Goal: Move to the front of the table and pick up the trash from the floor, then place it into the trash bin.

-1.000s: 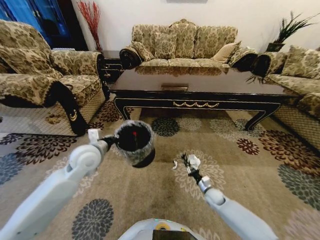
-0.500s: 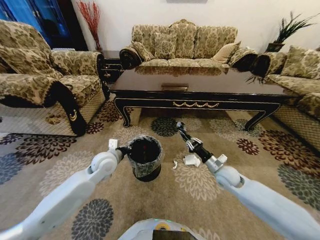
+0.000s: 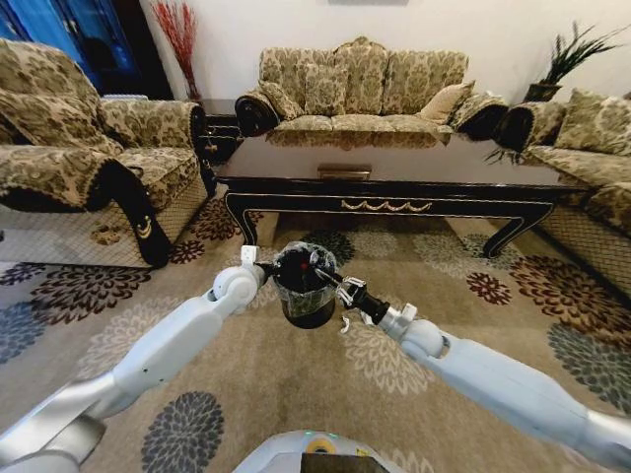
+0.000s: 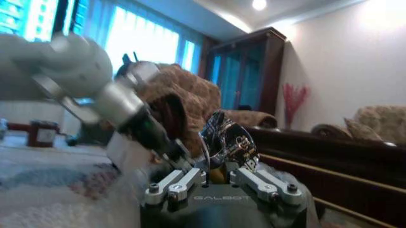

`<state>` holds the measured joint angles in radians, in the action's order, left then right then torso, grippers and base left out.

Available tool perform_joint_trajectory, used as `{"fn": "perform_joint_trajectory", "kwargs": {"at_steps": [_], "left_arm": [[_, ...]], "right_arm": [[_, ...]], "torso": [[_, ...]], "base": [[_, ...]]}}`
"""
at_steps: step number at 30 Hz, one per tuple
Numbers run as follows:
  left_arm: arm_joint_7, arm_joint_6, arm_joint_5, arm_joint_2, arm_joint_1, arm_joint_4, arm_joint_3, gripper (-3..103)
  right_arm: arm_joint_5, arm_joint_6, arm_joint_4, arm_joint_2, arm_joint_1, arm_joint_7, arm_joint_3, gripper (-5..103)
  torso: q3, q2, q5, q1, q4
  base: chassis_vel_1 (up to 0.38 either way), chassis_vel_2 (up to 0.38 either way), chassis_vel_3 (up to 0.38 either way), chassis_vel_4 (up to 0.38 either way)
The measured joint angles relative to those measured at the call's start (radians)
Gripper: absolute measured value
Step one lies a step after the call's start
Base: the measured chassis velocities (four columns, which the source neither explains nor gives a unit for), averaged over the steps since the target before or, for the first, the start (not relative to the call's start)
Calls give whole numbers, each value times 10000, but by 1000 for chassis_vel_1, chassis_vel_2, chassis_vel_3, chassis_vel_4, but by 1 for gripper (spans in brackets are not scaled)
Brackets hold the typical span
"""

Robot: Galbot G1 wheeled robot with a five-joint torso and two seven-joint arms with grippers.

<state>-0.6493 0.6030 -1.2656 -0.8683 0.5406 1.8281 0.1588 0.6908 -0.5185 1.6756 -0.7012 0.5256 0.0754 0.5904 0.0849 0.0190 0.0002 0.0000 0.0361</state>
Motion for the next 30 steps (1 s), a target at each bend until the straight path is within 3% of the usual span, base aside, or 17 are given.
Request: {"fn": "perform_joint_trajectory", "kwargs": {"at_steps": [6, 9, 10, 14, 15, 19, 21, 22, 24, 26, 28, 30], "left_arm": [[-28, 3, -45, 35, -12, 118, -1, 4], [-48, 10, -49, 118, 46, 201, -79, 4], [-48, 10, -49, 118, 46, 201, -79, 4], [-65, 19, -50, 212, 123, 314, -225, 4], [-65, 19, -50, 212, 123, 314, -225, 4], [-64, 35, -47, 413, 379, 461, -686, 4], [-50, 49, -48, 543, 492, 518, -979, 4], [-44, 67, -89, 662, 558, 565, -1210, 4], [-43, 89, -197, 846, 594, 635, -1466, 4], [-55, 139, -422, 1221, 627, 803, -1955, 4], [-60, 151, -529, 1367, 634, 884, -2110, 4], [-61, 154, -742, 1765, 657, 1101, -2437, 4]], "right_arm": [[-47, -118, -314, -24, -58, -105, -79, 11], [-35, -149, -142, 174, 60, -99, -317, 25], [-35, -149, -142, 174, 60, -99, -317, 25], [-36, -131, 312, 499, 301, 15, -705, 47], [-36, -131, 312, 499, 301, 15, -705, 47], [177, -92, 616, 829, 953, 39, -1674, 63], [416, -23, 594, 905, 1337, 26, -2239, 63], [559, 52, 499, 957, 1668, -7, -2625, 74], [630, 228, 293, 1000, 2136, -169, -3048, 79], [361, 976, -230, 999, 2874, -989, -3528, 90], [243, 1274, -483, 944, 3067, -1401, -3572, 90], [83, 2065, -1367, 536, 3303, -2502, -3318, 98]], "torso": [[-1, 0, 1, 0, -2], [-1, 0, 0, 0, -2], [-1, 0, 0, 0, -2], [-2, 0, 0, 0, -3], [-2, 0, 0, 0, -3], [-2, 0, -3, 0, -4], [-2, 0, -3, 0, -1], [-3, 1, -6, 0, 0], [-3, 0, -7, 0, 2], [-3, 0, 0, 0, -3], [-3, 1, -4, 0, -4], [-3, 1, -2, 0, -8]], "base": [[0, 0, 0, 0], [0, 0, 0, 0], [0, 0, 0, 0], [0, 0, 0, 0], [0, 0, 0, 0], [0, 0, 0, 0], [0, 0, 0, 0], [0, 0, 0, 0], [0, 0, 0, 0], [0, 0, 0, 0], [0, 0, 0, 0], [0, 0, 0, 0]]}}
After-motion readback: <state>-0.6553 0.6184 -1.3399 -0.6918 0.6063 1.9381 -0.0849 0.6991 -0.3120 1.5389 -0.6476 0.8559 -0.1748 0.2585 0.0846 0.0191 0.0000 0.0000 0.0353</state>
